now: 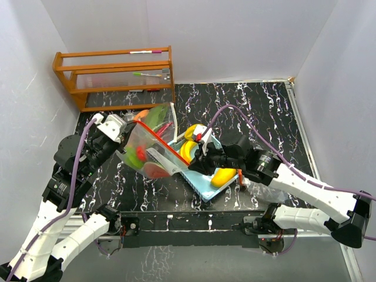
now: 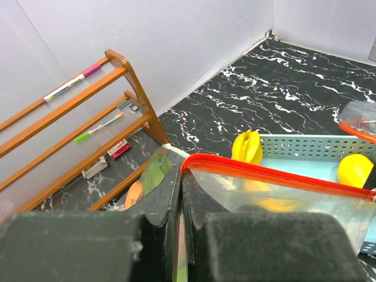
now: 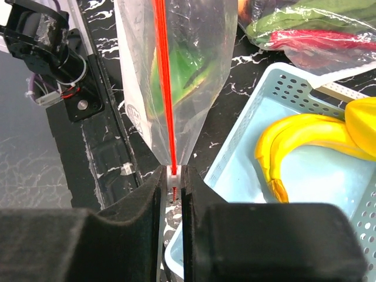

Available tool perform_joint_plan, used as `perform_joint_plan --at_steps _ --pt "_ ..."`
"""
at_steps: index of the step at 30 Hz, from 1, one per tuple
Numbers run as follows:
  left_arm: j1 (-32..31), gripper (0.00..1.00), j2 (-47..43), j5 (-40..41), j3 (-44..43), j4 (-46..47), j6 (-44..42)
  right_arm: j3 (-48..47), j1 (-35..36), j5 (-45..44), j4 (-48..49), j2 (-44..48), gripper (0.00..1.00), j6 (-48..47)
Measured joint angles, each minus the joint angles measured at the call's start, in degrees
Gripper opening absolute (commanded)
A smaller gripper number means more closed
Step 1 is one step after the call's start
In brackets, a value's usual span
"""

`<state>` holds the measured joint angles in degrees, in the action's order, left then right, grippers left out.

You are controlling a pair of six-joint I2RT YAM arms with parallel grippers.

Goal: Place the food in the zip-top bag and seal the zipper
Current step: Zip the zipper food storage bag at the center of the board, then place the zipper food storage bag at the center of the board.

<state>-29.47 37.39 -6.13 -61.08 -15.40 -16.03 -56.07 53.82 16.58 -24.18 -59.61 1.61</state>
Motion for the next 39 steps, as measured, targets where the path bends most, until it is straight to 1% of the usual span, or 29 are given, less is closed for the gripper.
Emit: perform_joint_plan --at_steps 2,4,5,7,11,14,20,24,29,33,36,37,39 --pt "0.0 0.00 0.0 0.0 0.0 0.0 0.0 0.0 0.0 -0.8 0.0 0.0 0.52 0.4" --pt "0.0 0.00 0.0 1.0 0.0 0.9 0.0 0.0 0.0 -1.9 -1.1 0.0 0.70 0.9" --pt "0.0 0.00 0.0 1.4 0.0 1.3 0.0 0.0 0.0 -2.3 -1.4 0.0 0.77 1.3" --pt "0.1 0.00 0.0 2.2 0.0 2.0 0.0 0.0 0.0 -3.2 -1.2 0.2 0.84 2.3" --pt "0.1 0.00 0.4 5.1 0.0 2.7 0.2 -0.2 0.0 -8.0 -0.7 2.2 0.87 5.8" --pt "0.1 0.00 2.4 8.8 -0.5 2.7 0.7 -1.6 0.0 -11.5 -0.5 3.9 0.88 8.1" --pt "0.1 0.00 10.5 20.9 -2.0 4.2 2.1 -3.0 -0.2 -14.5 0.8 6.5 0.88 11.7" --pt "0.1 0.00 14.7 29.0 -2.2 8.4 1.0 -3.0 -0.2 -15.1 0.8 8.0 0.88 13.1" --pt "0.1 0.00 20.0 37.2 -7.2 15.8 -4.0 -3.0 -0.2 -15.5 0.6 9.9 0.88 13.6" --pt "0.9 0.00 22.6 43.3 -8.0 25.9 -11.9 -2.9 -0.2 -16.3 0.1 11.1 0.88 13.7" --pt "2.4 0.00 24.4 44.9 -8.0 30.8 -17.0 -2.6 -0.2 -16.9 -0.1 12.2 0.88 13.8" --pt "3.1 0.02 25.0 45.1 -7.9 32.0 -18.2 -2.6 -0.2 -17.0 -0.3 12.5 0.88 13.8" --pt "4.1 0.03 25.9 44.9 -7.1 34.1 -19.4 -2.2 -0.2 -17.2 -0.6 13.0 0.88 13.8"
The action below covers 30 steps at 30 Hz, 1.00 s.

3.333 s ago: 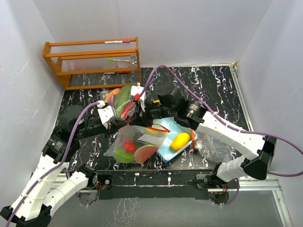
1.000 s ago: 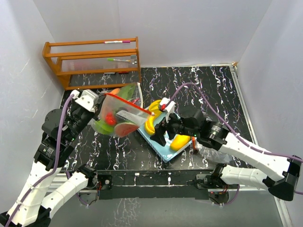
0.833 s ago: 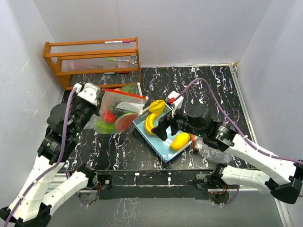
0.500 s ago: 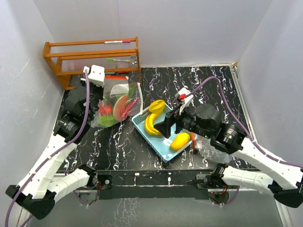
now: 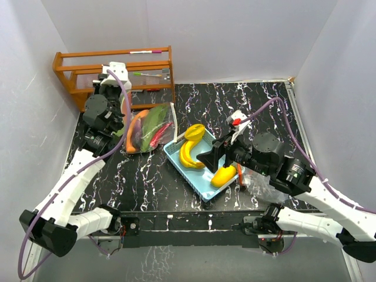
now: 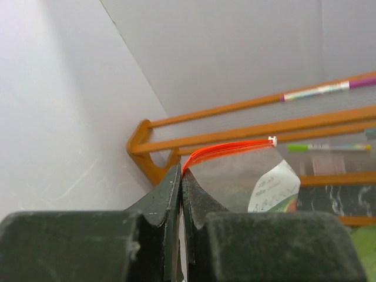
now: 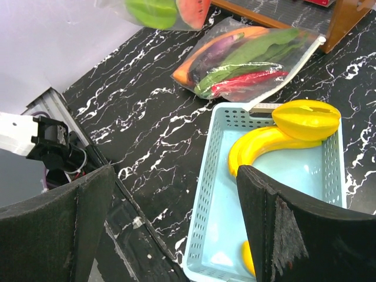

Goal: Place the food in the zip-top bag and seal the zipper
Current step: Place the zipper food storage bag at the center of the board, then pick up the zipper food storage bag at the center of the board.

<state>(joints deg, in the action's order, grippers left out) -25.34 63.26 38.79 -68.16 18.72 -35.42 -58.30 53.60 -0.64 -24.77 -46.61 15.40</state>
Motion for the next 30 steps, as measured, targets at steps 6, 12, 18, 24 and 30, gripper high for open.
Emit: perform_joint_plan --at_steps 6,12,18,24,30 --pt "1.0 0.62 -0.3 -8.4 12.5 -1.2 10.0 1.5 0.0 -0.1 -0.7 0.0 0.94 0.5" --pt "1.0 0.97 -2.0 -22.6 25.1 -3.1 26.4 1.9 0.0 -1.6 -1.2 -1.0 0.98 1.6" --pt "1.0 0.97 -7.8 -30.3 25.6 -6.4 37.2 1.8 0.0 -11.1 -4.6 -3.4 0.98 7.4" --pt "1.0 0.97 -16.0 -36.8 18.6 -15.7 43.8 -0.4 -0.2 -25.5 -20.2 -7.6 0.98 21.6" --pt "1.0 0.97 -18.4 -51.0 17.2 -20.7 50.9 0.9 -1.2 -31.6 -32.9 -6.5 0.96 35.3"
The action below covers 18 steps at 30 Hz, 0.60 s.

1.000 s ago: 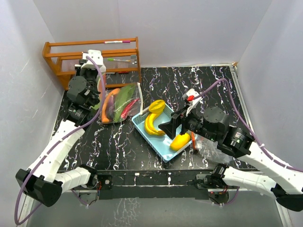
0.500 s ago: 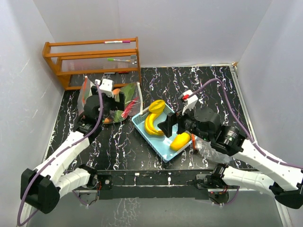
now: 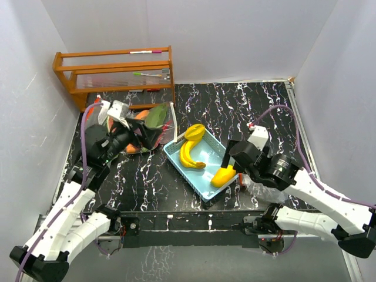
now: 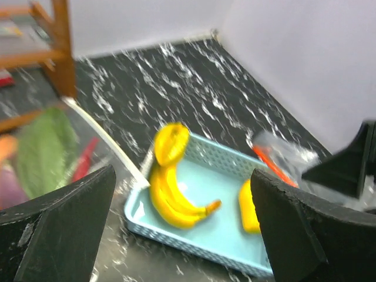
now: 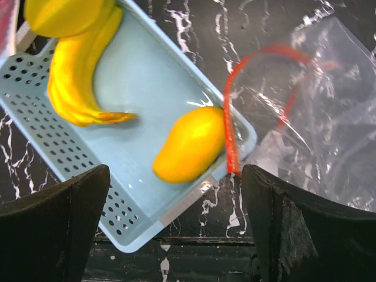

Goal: Place the food in the zip-top bag and seal the zipper
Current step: Pick up the zipper food storage bag at the center of the board.

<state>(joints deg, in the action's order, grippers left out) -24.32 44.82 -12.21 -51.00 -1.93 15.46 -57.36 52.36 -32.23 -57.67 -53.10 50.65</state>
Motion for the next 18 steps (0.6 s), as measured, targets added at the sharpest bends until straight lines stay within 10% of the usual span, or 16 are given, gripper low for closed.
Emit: perform_joint_plan --at_steps 18 --pt "0.0 0.97 -4.2 -8.2 9.2 -5.4 3.7 11.1 -4.2 -1.6 0.5 -2.4 0.61 8.7"
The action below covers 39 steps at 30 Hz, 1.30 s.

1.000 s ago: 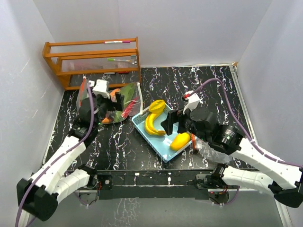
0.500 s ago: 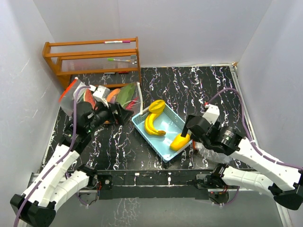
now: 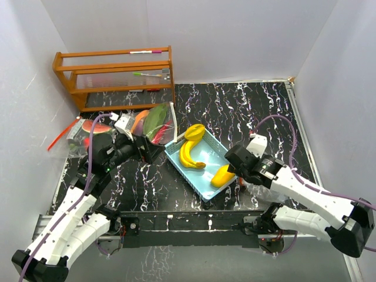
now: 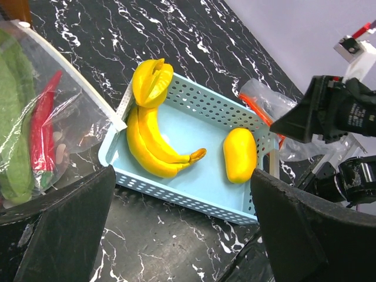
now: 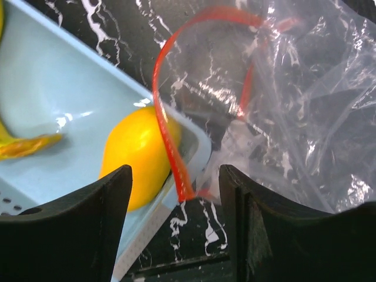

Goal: Place the food in the zip-top bag and seal the zipper
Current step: Pick up the zipper food storage bag at the center of the board.

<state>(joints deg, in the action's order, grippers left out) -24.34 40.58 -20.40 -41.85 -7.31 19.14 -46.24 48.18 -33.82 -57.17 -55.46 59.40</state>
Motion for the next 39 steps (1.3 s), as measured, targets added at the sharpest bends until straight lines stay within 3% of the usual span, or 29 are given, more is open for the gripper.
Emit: perform_joint_plan --at_steps 3,13,17,18,32,39 --pt "0.0 0.97 -0.2 -0.2 0.5 0.1 0.0 1.4 -4.6 1.1 3.1 -1.6 0.51 -2.7" --pt "0.0 0.97 -0.3 -0.3 0.7 -0.4 -0.1 4.9 -11.1 5.4 10.4 -2.1 0.42 -8.8" --pt "0.0 0.97 -0.5 -0.3 1.0 -0.4 -0.1 4.9 -11.5 7.0 11.5 -2.1 0.14 -11.0" --pt "0.0 0.97 -0.6 -0.3 1.2 -0.4 -0.1 4.9 -11.5 7.2 11.7 -2.0 0.12 -11.4" --pt "0.0 0.97 -1.1 -0.3 2.3 -0.5 -0.1 4.1 -11.5 7.8 10.6 2.2 0.08 -12.8" --pt "0.0 0.97 -0.5 1.0 0.9 -3.0 -0.5 -10.3 -11.6 8.7 10.0 5.5 0.08 -21.5"
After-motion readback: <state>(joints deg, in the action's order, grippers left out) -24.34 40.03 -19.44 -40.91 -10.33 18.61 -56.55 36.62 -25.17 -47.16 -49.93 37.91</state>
